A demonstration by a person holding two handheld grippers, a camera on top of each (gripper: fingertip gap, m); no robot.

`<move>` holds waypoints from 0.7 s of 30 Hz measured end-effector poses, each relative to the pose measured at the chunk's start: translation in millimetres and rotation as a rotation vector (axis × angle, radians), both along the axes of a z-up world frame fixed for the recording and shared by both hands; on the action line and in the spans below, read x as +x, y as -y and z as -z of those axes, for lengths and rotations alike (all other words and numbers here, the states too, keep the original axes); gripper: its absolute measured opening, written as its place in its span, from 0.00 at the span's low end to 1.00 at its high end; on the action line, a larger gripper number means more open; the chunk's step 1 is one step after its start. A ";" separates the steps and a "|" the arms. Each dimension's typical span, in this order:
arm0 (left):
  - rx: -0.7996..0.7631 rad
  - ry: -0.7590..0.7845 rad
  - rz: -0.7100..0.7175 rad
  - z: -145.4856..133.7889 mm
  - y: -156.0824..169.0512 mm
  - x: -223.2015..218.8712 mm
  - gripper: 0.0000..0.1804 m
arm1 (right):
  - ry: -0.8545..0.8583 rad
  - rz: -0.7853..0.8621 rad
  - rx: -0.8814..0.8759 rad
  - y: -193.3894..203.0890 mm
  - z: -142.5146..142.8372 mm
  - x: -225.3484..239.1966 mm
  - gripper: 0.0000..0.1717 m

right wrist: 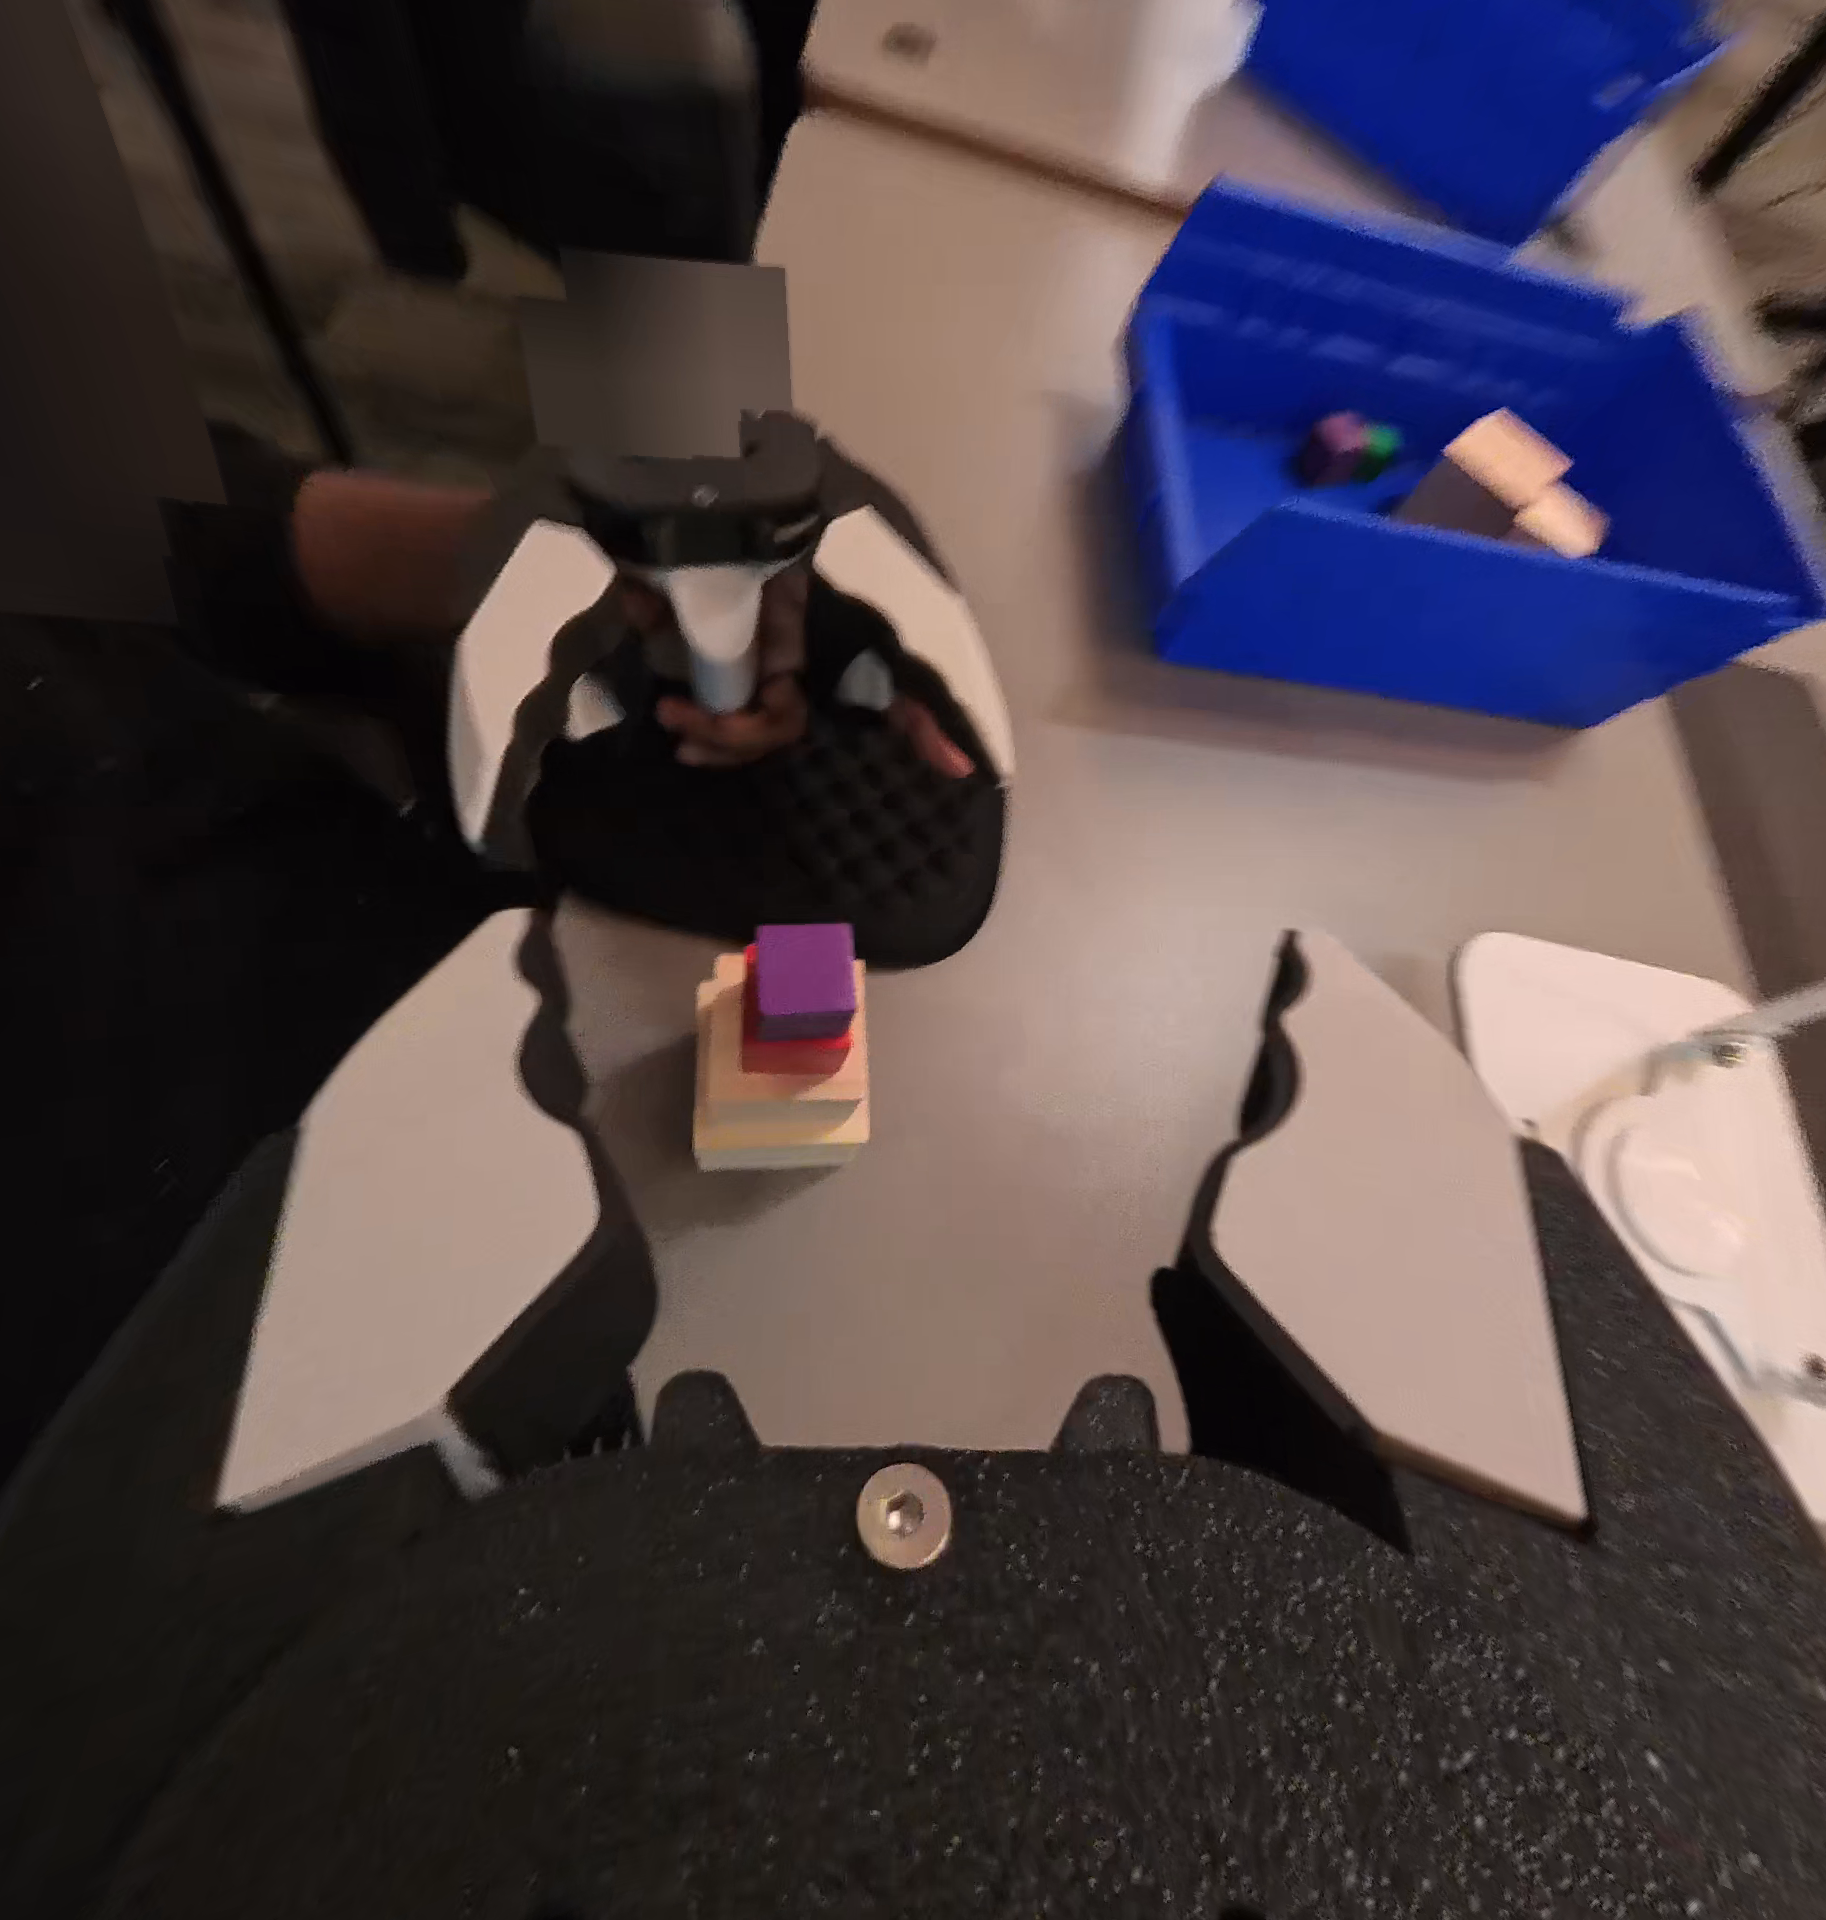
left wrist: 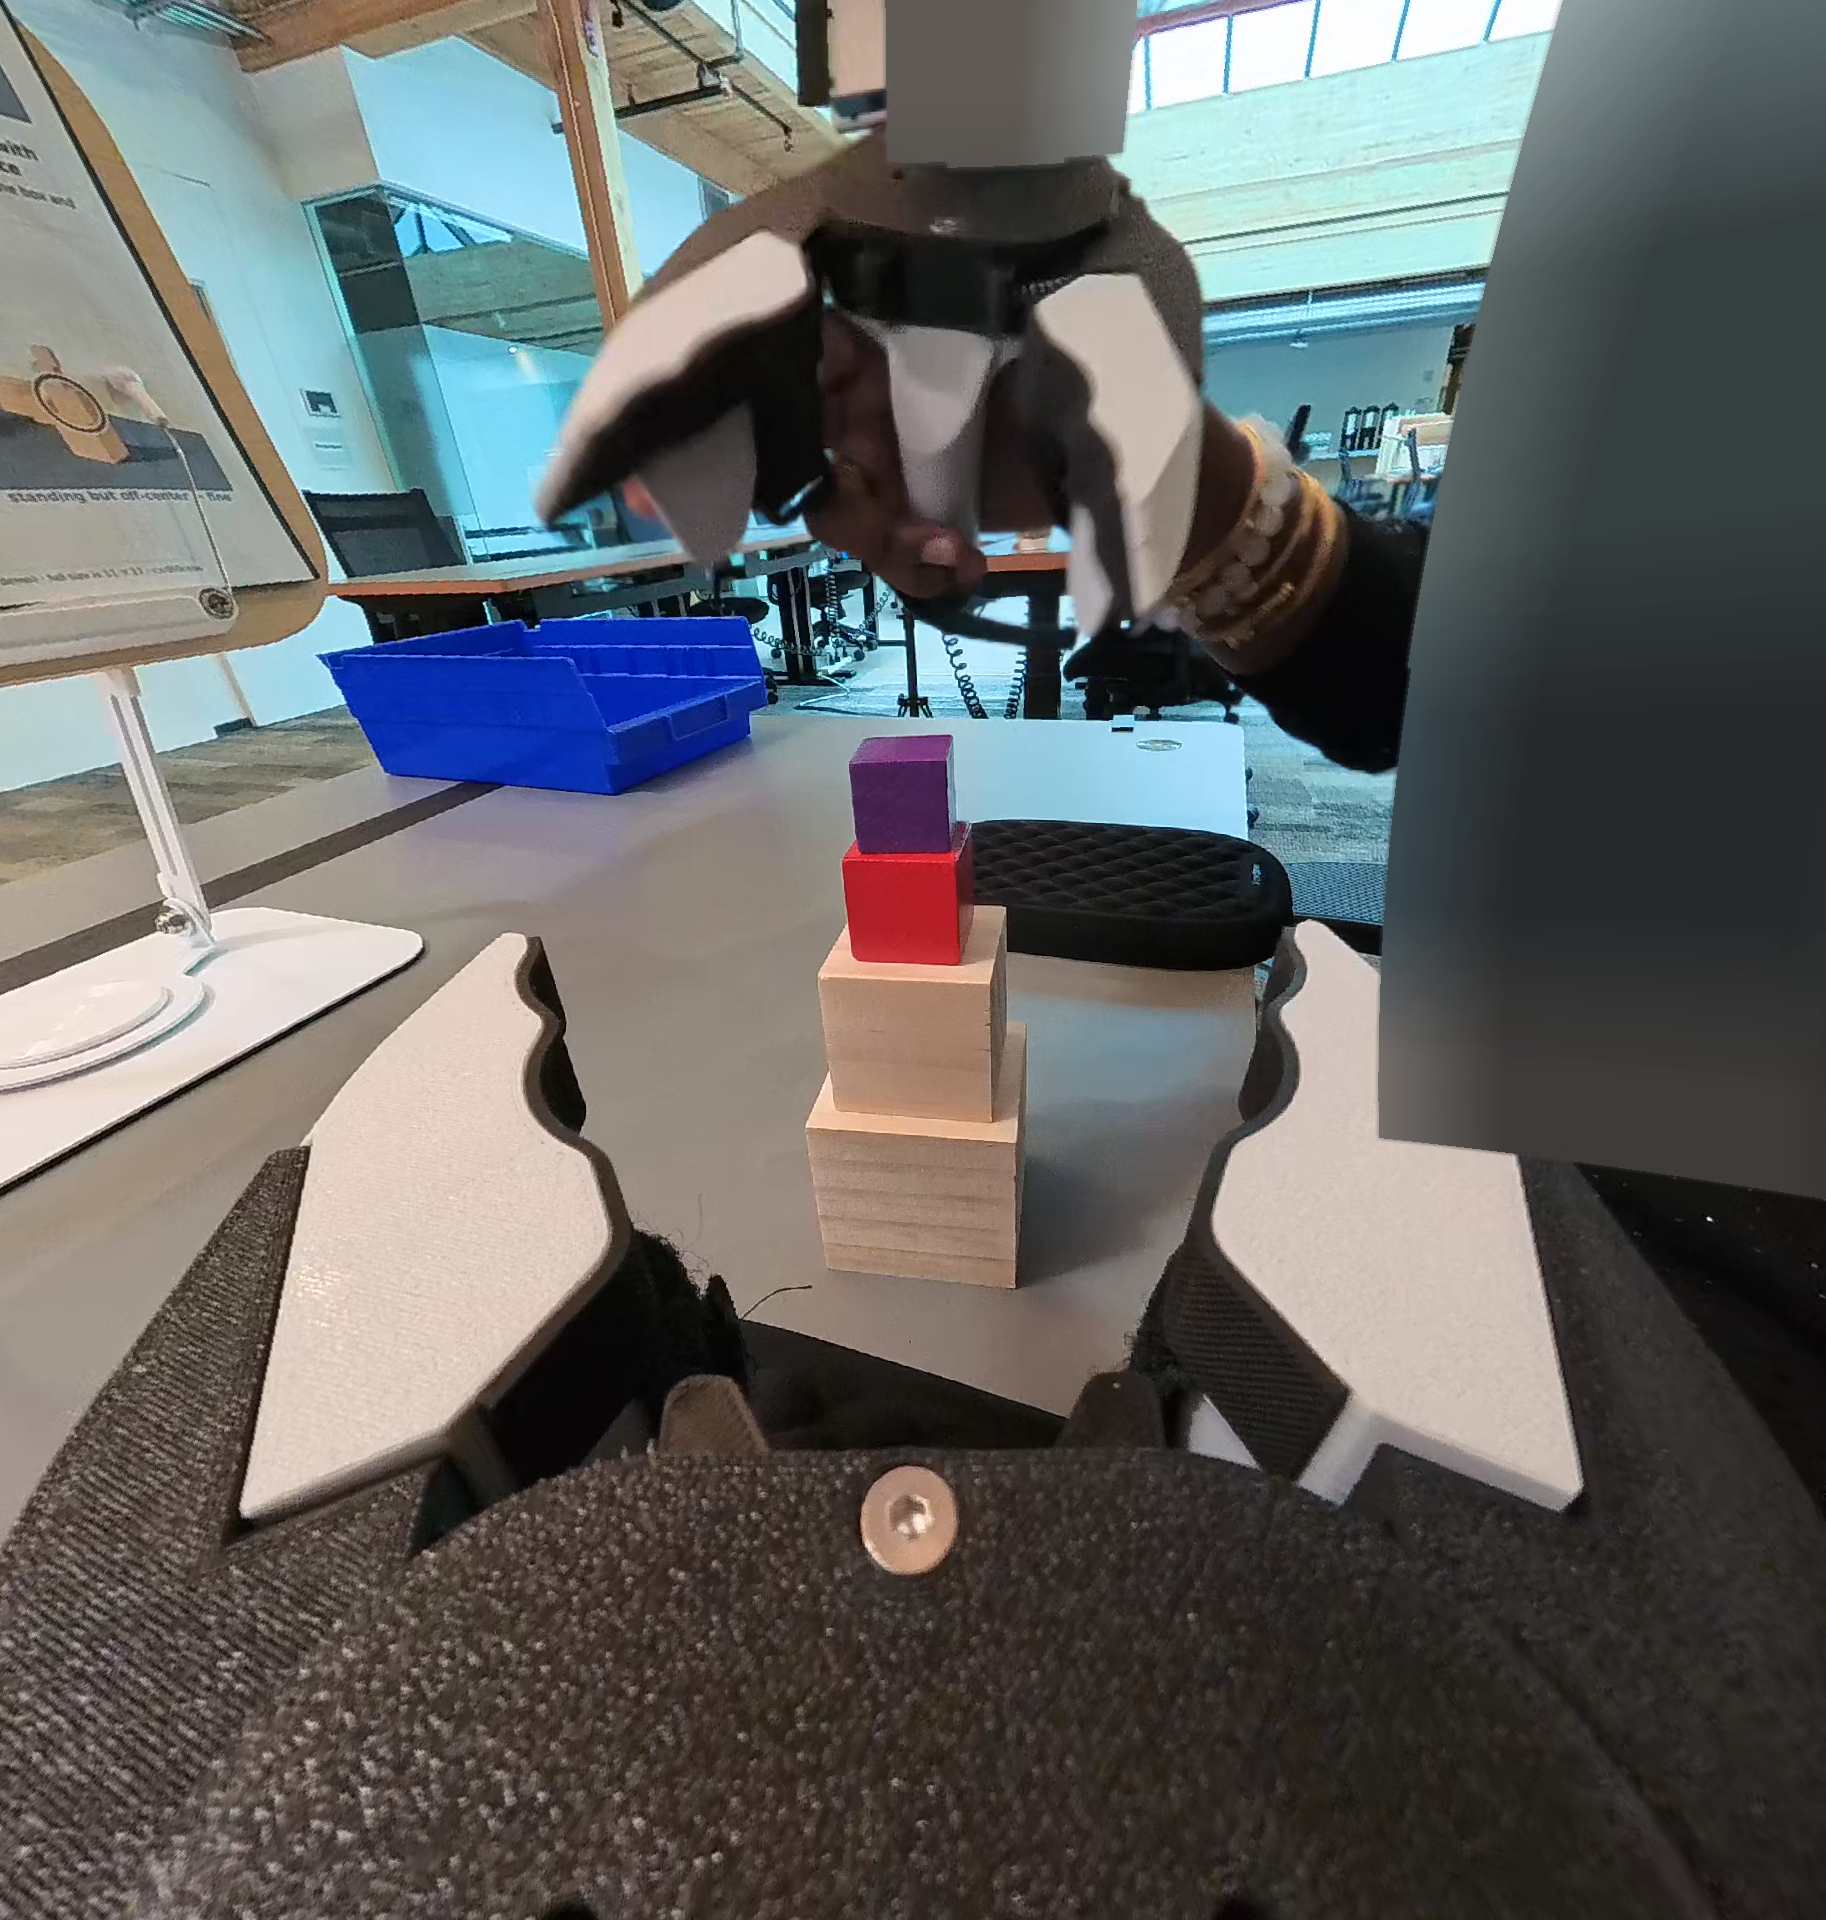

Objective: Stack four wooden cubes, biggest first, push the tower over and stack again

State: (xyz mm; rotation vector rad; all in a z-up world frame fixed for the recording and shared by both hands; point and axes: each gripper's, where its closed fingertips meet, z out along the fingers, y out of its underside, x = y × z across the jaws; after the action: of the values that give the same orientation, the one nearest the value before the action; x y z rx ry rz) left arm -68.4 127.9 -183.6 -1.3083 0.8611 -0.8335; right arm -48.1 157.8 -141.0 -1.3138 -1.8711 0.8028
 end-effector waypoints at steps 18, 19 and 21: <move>-0.019 0.022 -0.054 -2.1 -6.9 -4.4 0.60 | -0.444 0.368 -0.120 -9.6 52.6 89.8 0.77; -0.016 0.030 -0.070 -3.9 -8.1 -6.3 0.55 | -0.460 0.357 -0.134 -7.9 55.7 90.5 0.76; 0.003 0.048 -0.109 -10.8 -8.3 -11.6 0.39 | -0.467 0.351 -0.158 -6.8 64.4 90.9 0.74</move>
State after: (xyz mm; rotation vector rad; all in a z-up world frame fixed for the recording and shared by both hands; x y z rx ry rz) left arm -80.0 136.3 -172.8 -1.3153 0.7458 -0.7743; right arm 42.8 164.5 -205.5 -1.3585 -1.1945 0.9801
